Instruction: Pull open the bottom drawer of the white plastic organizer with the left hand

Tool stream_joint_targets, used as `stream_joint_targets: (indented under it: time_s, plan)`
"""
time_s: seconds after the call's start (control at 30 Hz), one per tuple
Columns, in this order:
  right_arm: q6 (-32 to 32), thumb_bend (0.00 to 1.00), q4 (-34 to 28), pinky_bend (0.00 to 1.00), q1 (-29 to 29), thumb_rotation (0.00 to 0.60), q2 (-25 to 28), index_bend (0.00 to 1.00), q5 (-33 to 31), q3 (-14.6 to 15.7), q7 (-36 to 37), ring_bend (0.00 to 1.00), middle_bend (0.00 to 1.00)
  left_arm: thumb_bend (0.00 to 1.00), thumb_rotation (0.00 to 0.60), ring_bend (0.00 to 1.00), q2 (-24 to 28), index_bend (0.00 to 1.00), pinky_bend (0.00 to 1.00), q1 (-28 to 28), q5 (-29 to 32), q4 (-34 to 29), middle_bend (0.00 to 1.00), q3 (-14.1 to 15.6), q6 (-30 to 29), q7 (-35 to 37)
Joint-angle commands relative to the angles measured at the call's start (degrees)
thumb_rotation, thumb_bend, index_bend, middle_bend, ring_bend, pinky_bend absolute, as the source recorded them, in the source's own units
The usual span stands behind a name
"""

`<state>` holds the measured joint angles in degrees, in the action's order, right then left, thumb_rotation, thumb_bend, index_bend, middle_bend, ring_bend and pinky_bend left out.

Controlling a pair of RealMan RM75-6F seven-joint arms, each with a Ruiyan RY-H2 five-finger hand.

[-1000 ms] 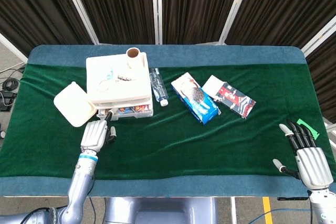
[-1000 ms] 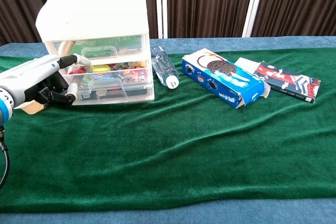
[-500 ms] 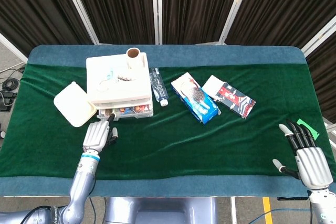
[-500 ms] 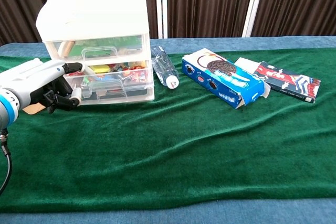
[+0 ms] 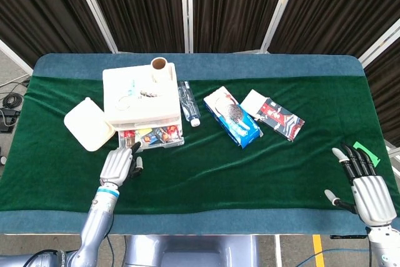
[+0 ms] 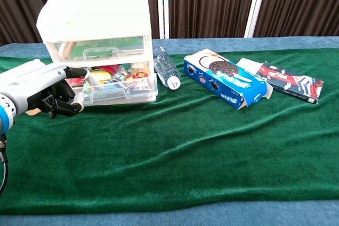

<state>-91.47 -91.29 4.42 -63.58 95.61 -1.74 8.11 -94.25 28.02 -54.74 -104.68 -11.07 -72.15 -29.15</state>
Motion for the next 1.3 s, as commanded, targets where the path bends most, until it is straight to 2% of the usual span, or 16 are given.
stream_joint_targets:
  time_s: [0.03, 0.37, 1.3]
  plan:
    - [-0.1, 0.09, 0.0, 0.00, 0.0, 0.600, 0.0, 0.09, 0.0, 0.0, 0.1, 0.00, 0.00, 0.74, 0.600, 0.78, 0.1, 0.30, 0.66, -0.2, -0.4, -0.3, 0.91, 0.5, -0.2, 0.3]
    - [-0.2, 0.09, -0.1, 0.00, -0.1, 0.600, 0.1, 0.09, 0.1, 0.0, 0.1, 0.00, 0.00, 0.74, 0.600, 0.78, -0.2, 0.31, 0.66, -1.0, -3.0, -1.2, 0.91, 3.4, -1.1, 0.9]
    - [-0.1, 0.09, -0.1, 0.00, 0.0, 0.600, 0.0, 0.09, 0.2, 0.1, -0.1, 0.00, 0.00, 0.74, 0.600, 0.78, 1.0, 0.31, 0.66, -2.2, -7.1, -3.2, 0.91, 5.6, -1.7, 2.5]
